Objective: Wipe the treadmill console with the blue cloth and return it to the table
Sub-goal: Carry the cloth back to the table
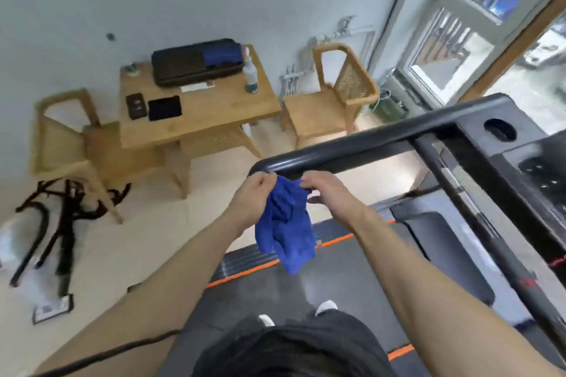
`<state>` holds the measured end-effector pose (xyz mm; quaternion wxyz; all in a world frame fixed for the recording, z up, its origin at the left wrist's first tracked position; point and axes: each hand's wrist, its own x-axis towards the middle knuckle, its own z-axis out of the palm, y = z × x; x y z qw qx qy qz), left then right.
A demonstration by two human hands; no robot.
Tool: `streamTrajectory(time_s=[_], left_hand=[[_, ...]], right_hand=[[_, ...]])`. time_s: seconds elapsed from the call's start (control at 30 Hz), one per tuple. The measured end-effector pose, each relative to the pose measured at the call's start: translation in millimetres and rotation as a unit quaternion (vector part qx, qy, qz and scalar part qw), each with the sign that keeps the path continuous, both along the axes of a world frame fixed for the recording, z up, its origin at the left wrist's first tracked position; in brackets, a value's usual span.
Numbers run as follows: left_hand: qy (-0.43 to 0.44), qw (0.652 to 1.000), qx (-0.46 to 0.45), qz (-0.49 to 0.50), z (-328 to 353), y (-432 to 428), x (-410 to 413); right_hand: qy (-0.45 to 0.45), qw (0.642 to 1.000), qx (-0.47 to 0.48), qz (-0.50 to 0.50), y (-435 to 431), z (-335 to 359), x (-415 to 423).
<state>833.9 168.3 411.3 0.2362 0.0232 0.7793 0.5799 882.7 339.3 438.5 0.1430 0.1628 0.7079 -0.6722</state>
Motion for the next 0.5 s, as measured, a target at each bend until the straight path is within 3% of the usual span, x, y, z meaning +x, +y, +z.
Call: streamTrajectory(time_s=[0.1,0.2,0.37,0.5], left_hand=[[0.043,0.996,-0.072,0.044,-5.7,-62.7,-4.4],[0.026,0.992,-0.073,0.102,-2.3,-128.2,0.0],[-0.007,0.975,-0.035,0.220,-0.2,-218.4,16.3],[0.002,0.940,-0.085,0.330,-0.2,-279.5,40.7]], right_hand=[[0.026,0.998,0.027,0.055,-51.7,5.1,-28.5],[0.031,0.981,0.052,0.182,-110.7,10.6,-60.0],[0.058,0.941,0.050,0.329,-206.7,4.9,-116.8],[0.044,0.892,0.045,0.448,-282.4,0.8,-148.0]])
